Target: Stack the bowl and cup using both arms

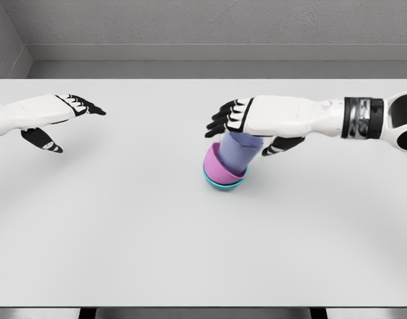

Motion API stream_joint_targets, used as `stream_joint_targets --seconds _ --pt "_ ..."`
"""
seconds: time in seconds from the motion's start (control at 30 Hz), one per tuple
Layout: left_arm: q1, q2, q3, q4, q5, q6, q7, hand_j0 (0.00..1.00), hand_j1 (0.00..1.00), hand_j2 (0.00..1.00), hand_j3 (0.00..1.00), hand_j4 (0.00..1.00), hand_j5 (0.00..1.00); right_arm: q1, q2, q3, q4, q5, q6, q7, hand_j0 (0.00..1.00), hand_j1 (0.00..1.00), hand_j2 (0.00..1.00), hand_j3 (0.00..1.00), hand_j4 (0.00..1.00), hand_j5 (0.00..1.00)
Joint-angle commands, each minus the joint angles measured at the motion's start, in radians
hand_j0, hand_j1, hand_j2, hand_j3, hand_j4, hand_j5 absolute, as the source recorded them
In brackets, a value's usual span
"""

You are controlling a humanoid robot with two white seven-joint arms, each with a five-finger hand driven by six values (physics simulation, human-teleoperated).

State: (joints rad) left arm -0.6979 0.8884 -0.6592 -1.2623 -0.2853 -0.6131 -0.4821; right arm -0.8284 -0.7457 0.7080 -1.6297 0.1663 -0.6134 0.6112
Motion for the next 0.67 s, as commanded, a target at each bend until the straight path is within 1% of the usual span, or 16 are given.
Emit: stream_joint_targets --seconds 0.0,0.03,0.07,0.1,0.13,0.17,0.23,0.3,0.33,0.37,0.4,0.43,0.47,0.63 --pt "0.000 0.001 0.001 0.000 0.006 0.002 0.000 1.00 1.00 1.00 1.00 1.00 1.00 0.002 -0.067 -0.099 -0.009 -0.017 0.002 0.000 1.00 1.00 1.00 1.00 1.00 1.00" --pt "0.000 0.001 0.001 0.000 0.006 0.002 0.000 1.00 1.00 1.00 1.00 1.00 1.00 0.017 -0.127 -0.211 -0.025 -0.021 0.002 0.000 1.00 1.00 1.00 1.00 1.00 1.00" --pt "0.000 0.001 0.001 0.000 0.006 0.002 0.000 1.00 1.00 1.00 1.00 1.00 1.00 0.075 -0.217 -0.316 -0.029 -0.080 0.002 0.000 1.00 1.00 1.00 1.00 1.00 1.00" --pt "0.000 0.001 0.001 0.000 0.006 0.002 0.000 1.00 1.00 1.00 1.00 1.00 1.00 0.195 -0.253 -0.429 -0.025 -0.162 0.002 0.000 1.00 1.00 1.00 1.00 1.00 1.00" --pt "0.000 0.001 0.001 0.000 0.006 0.002 0.000 1.00 1.00 1.00 1.00 1.00 1.00 0.279 -0.282 -0.502 -0.028 -0.165 0.002 0.000 1.00 1.00 1.00 1.00 1.00 1.00" --pt "0.000 0.000 0.003 0.000 0.006 0.002 0.000 1.00 1.00 1.00 1.00 1.00 1.00 0.347 -0.287 -0.535 -0.035 -0.165 0.002 0.000 1.00 1.00 1.00 1.00 1.00 1.00" --pt "0.002 0.000 0.001 0.000 0.008 0.002 0.000 1.00 1.00 1.00 1.00 1.00 1.00 0.357 -0.285 -0.530 -0.039 -0.160 0.002 0.000 1.00 1.00 1.00 1.00 1.00 1.00" --pt "0.002 -0.002 0.003 -0.003 0.008 0.002 0.000 1.00 1.00 1.00 1.00 1.00 1.00 0.359 -0.285 -0.530 -0.061 -0.160 0.002 0.000 1.00 1.00 1.00 1.00 1.00 1.00" --pt "0.002 -0.002 0.001 -0.002 0.009 0.002 -0.003 1.00 1.00 1.00 1.00 1.00 1.00 0.374 -0.274 -0.519 -0.081 -0.159 0.002 0.000 1.00 1.00 1.00 1.00 1.00 1.00" --pt "0.002 0.000 0.003 -0.002 0.009 0.002 -0.003 1.00 1.00 1.00 1.00 1.00 1.00 0.359 -0.262 -0.426 -0.125 -0.154 0.002 0.000 1.00 1.00 1.00 1.00 1.00 1.00" --pt "0.002 -0.002 0.000 -0.002 0.009 0.002 -0.003 1.00 1.00 1.00 1.00 1.00 1.00 0.302 -0.224 -0.349 -0.125 -0.152 0.002 0.000 1.00 1.00 1.00 1.00 1.00 1.00" --pt "0.020 0.001 -0.002 0.001 0.009 0.002 -0.003 1.00 1.00 1.00 1.00 1.00 1.00 0.270 -0.218 -0.297 -0.125 -0.143 0.002 0.000 1.00 1.00 1.00 1.00 1.00 1.00" --pt "0.040 0.004 0.001 -0.002 0.017 0.002 -0.001 1.00 1.00 1.00 1.00 1.00 1.00 0.268 -0.219 -0.297 -0.125 -0.140 0.002 0.000 1.00 1.00 1.00 1.00 1.00 1.00" --pt "0.044 0.006 0.001 0.000 0.015 0.002 -0.003 1.00 1.00 1.00 1.00 1.00 1.00 0.265 -0.222 -0.298 -0.117 -0.139 0.002 0.000 1.00 1.00 1.00 1.00 1.00 1.00"
